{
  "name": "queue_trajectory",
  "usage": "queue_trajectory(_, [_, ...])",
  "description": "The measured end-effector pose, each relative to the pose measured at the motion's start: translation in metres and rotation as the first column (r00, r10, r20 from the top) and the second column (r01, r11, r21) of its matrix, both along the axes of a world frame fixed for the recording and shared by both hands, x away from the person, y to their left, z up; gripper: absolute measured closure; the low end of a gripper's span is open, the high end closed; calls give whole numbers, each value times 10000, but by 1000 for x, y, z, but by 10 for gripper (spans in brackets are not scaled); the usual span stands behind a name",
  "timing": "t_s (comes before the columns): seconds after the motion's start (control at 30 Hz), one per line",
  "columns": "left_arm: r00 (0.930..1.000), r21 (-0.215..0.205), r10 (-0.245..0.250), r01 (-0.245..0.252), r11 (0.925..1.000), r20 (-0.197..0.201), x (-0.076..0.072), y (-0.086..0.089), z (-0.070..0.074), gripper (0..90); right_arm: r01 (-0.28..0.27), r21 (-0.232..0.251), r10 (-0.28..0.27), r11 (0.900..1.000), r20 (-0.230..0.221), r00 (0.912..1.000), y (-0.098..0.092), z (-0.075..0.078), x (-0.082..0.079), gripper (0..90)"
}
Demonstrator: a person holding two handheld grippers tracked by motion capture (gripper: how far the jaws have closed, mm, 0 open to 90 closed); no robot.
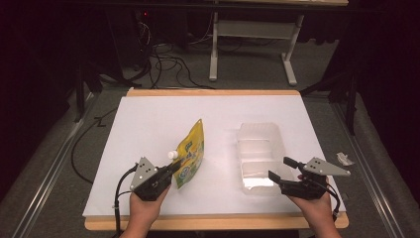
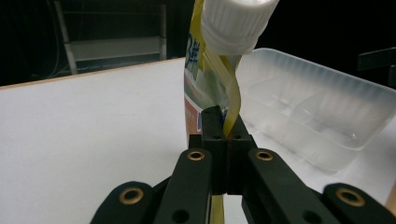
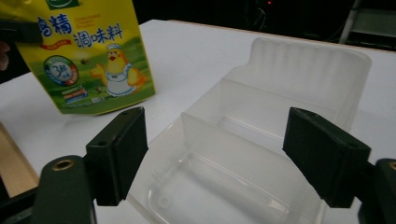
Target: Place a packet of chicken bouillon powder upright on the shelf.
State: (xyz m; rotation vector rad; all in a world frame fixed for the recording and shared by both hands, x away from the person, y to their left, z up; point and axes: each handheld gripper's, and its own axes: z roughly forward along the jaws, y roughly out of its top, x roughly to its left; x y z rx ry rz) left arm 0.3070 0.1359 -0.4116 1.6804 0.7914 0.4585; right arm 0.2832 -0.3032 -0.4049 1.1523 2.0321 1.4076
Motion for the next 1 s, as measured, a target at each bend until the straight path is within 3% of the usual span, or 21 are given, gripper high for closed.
queue_trajectory(0.2, [9976, -201, -698, 698, 9974, 22, 1, 5, 4, 900, -740, 165, 736, 9971, 231, 9970, 15, 13, -4, 232])
queue_trajectory(0.33, [9953, -288, -973, 972, 9949, -24, 3, 6, 6, 900, -1134, 464, 1129, 9925, 129, 9935, 31, 23, -4, 195])
queue_trajectory(0.37, [9937, -331, -1123, 1121, 9931, -35, 4, 7, 8, 900, -1431, 349, 1425, 9891, 194, 9896, 41, 29, -2, 172])
queue_trajectory(0.47, [9917, -452, -1280, 1276, 9908, -72, 5, 8, 10, 900, -1587, 257, 1581, 9870, 251, 9871, 50, 34, 0, 155])
queue_trajectory(0.73, [9790, -333, -2038, 2040, 9784, 84, 4, 10, 21, 900, -2454, 68, 2453, 9694, 53, 9694, 86, 45, 28, 121])
queue_trajectory(0.77, [9744, -430, -2244, 2248, 9734, 153, 4, 8, 23, 900, -2590, 100, 2591, 9658, -67, 9658, 94, 46, 36, 119])
queue_trajectory(0.87, [9700, -499, -2421, 2429, 9688, 206, 4, 6, 25, 900, -2731, 97, 2732, 9619, -142, 9618, 100, 45, 42, 119])
queue_trajectory(1.0, [9596, -717, -2794, 2812, 9570, 339, 4, 1, 26, 900, -2957, 94, 2958, 9552, -331, 9547, 111, 43, 51, 121])
